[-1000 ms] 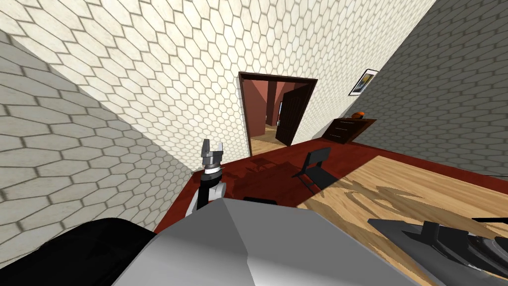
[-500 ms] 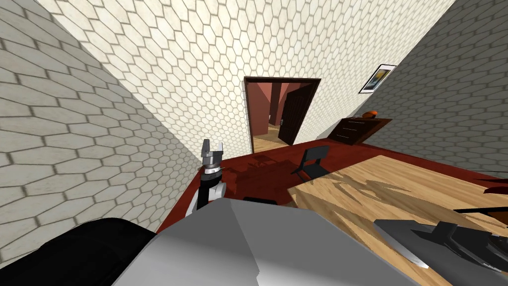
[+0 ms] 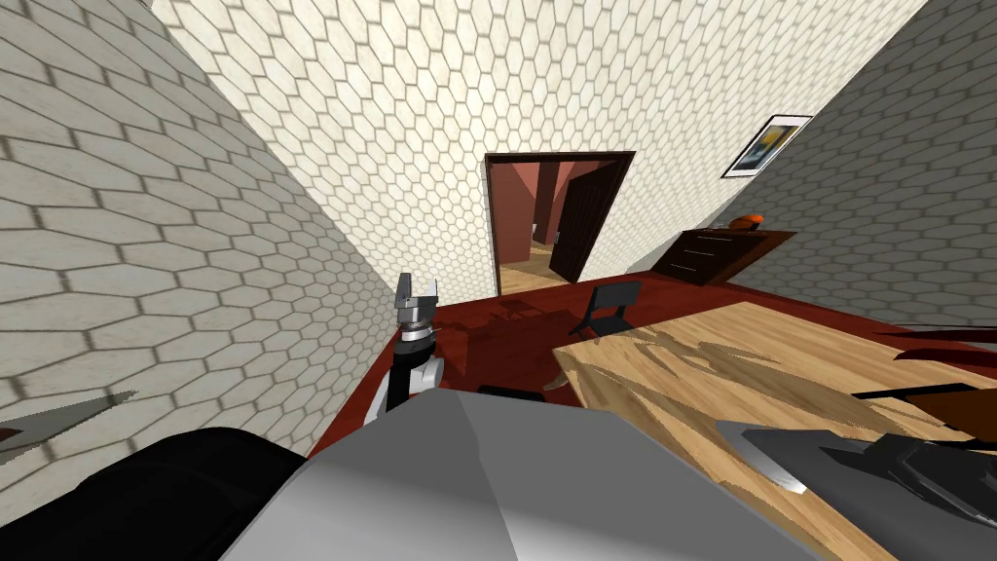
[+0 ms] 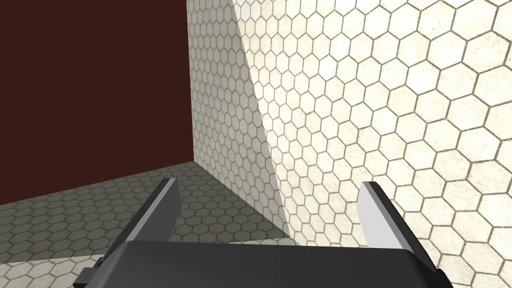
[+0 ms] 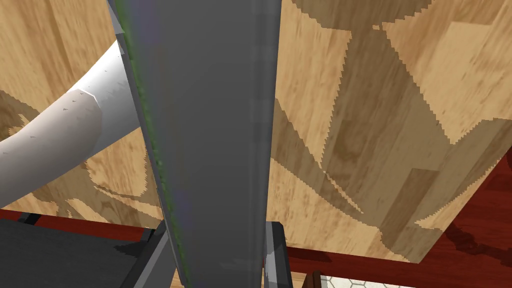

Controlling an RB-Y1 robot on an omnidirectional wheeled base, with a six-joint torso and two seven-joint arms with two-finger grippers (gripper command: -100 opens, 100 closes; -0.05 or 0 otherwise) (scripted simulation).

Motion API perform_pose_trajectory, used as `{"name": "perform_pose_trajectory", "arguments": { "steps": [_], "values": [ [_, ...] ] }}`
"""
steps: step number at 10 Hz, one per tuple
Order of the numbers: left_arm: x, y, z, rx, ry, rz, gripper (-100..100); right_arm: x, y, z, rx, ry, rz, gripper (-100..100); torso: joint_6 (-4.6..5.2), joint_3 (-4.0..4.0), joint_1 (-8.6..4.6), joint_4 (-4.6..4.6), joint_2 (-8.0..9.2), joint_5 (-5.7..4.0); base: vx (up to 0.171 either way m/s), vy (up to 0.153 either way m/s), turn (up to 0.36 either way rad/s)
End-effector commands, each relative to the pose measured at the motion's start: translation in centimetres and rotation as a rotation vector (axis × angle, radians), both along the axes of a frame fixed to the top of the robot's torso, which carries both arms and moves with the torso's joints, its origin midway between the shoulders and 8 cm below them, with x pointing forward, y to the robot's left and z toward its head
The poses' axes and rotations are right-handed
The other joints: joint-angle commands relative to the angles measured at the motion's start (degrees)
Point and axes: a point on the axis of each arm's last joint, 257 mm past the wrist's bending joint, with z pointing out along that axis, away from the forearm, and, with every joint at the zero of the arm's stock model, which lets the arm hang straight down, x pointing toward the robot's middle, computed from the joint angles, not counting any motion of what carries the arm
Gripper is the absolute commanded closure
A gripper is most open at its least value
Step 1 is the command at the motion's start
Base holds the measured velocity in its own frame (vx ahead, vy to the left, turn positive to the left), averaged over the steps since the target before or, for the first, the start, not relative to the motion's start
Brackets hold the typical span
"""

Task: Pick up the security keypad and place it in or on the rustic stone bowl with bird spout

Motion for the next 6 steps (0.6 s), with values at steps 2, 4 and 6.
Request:
{"name": "perform_pose_trajectory", "arguments": {
  "steps": [2, 4, 6],
  "values": [
    [0.0, 0.0, 0.0, 0.0, 0.0, 0.0, 0, -0.1, -0.5, 1.3, 0.005, 0.008, -0.044, 100, 0.12, 0.1, -0.01, 0.03, 0.17, 0.02, -0.29, -0.096, 0.099],
    [0.0, 0.0, 0.0, 0.0, 0.0, 0.0, 0, -0.1, -0.6, 2.2, 0.01, 0.013, -0.067, 100, 0.46, 0.27, -0.07, 0.08, 0.45, 0.05, -0.28, -0.08, 0.065],
    [0.0, 0.0, 0.0, 0.0, 0.0, 0.0, 0, -0.2, -0.7, 2.8, 0.014, 0.019, -0.084, 100, 0.7, 0.35, 0.0, 0.1, 0.57, 0.09, -0.222, -0.058, 0.04]
  ]
}}
